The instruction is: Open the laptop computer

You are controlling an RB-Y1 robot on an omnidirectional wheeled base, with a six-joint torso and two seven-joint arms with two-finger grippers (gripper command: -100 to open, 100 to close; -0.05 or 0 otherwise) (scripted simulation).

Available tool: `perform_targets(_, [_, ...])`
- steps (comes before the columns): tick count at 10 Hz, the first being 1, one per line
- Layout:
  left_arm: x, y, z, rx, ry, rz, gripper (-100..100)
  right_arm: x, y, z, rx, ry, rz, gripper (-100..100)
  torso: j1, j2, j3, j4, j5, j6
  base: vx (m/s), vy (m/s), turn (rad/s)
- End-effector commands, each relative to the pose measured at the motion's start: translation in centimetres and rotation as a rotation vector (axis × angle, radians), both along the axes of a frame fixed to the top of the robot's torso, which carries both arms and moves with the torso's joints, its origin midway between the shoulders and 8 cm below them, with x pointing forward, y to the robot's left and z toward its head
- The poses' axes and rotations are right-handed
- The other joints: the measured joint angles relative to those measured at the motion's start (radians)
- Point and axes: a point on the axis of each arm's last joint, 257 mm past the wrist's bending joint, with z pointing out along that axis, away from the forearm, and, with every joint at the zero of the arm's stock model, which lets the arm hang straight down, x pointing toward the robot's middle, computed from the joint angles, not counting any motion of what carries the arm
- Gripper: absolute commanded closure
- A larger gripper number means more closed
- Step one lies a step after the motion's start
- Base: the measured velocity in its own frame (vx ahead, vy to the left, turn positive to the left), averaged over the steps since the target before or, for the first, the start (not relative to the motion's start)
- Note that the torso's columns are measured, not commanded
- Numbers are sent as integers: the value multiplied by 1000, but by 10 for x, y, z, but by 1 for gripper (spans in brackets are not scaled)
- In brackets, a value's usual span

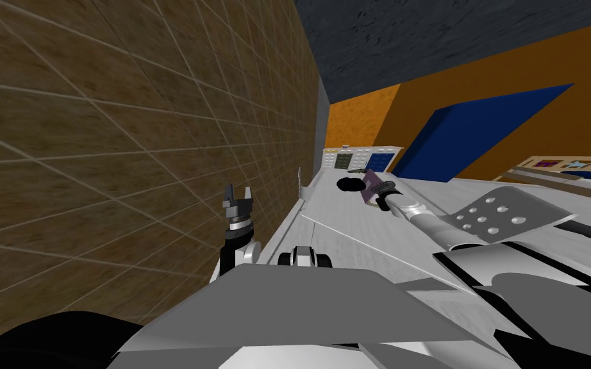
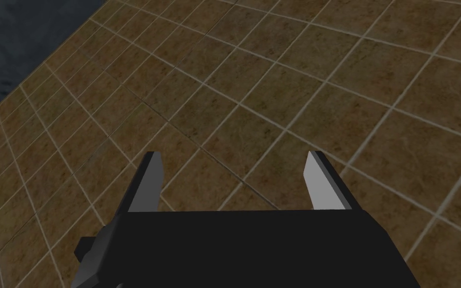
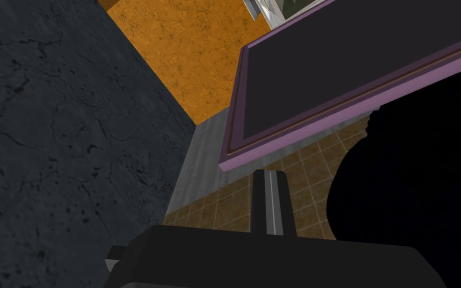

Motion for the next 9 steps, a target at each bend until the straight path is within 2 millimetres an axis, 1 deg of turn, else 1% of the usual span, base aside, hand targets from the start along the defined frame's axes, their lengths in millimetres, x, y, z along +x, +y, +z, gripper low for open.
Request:
perform_targets(1, [0, 0, 0, 0, 0, 0, 0, 5, 15, -16, 66, 0, 23, -100, 4, -3, -2, -1, 0, -1, -44, -92, 43])
perform_targets(4, [0, 0, 0, 0, 0, 0, 0, 9, 33, -36, 136, 4, 48, -100, 1, 1, 1, 1, 1, -1, -66, -127, 34])
perform_targets(5, [0, 0, 0, 0, 0, 0, 0, 9, 33, -36, 136, 4, 48, -100, 3, 0, 0, 1, 1, -2, -29, -87, 2])
perform_targets(6, [0, 0, 0, 0, 0, 0, 0, 8, 31, -34, 128, 5, 45, -100, 6, -1, -1, 0, 2, -3, -12, -32, 3])
perform_targets(7, [0, 0, 0, 0, 0, 0, 0, 4, 20, -35, 133, 2, 15, -100, 7, -2, -2, 0, 2, -3, -19, -57, 196])
perform_targets(9, [0, 0, 0, 0, 0, 0, 0, -1, 8, -35, 135, 0, -17, -100, 2, -1, 0, 0, 1, -3, -35, -85, 223])
